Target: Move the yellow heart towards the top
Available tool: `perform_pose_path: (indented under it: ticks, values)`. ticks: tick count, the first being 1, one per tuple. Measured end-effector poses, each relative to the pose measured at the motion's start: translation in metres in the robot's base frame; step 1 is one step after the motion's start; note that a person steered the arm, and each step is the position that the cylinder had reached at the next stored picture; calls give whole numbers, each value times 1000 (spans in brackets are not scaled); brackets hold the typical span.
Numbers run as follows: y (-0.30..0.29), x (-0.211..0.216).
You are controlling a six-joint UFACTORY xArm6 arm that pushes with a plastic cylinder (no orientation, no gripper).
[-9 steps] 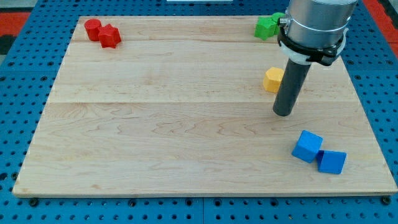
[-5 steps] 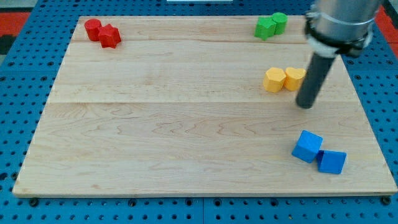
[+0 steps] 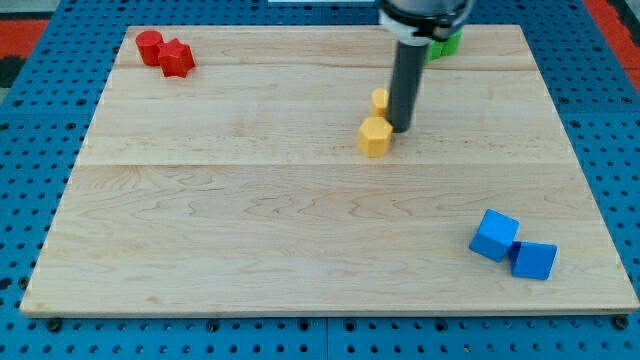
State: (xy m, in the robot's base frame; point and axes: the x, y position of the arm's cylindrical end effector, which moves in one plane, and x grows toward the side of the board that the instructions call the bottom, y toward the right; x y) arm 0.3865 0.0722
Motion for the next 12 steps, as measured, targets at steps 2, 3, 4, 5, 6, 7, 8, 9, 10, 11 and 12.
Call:
perform_pose_path:
  ticks: [2, 3, 4, 5, 6, 7, 8, 9, 10, 11, 12]
  values:
    - [31, -50]
    - [16, -90]
    - [15, -60]
    - [13, -57]
    - [-42, -84]
    - [-61, -116]
    - [-28, -85]
    - [-54, -76]
    - [-54, -67]
    - [-56, -46]
    - [-70, -73]
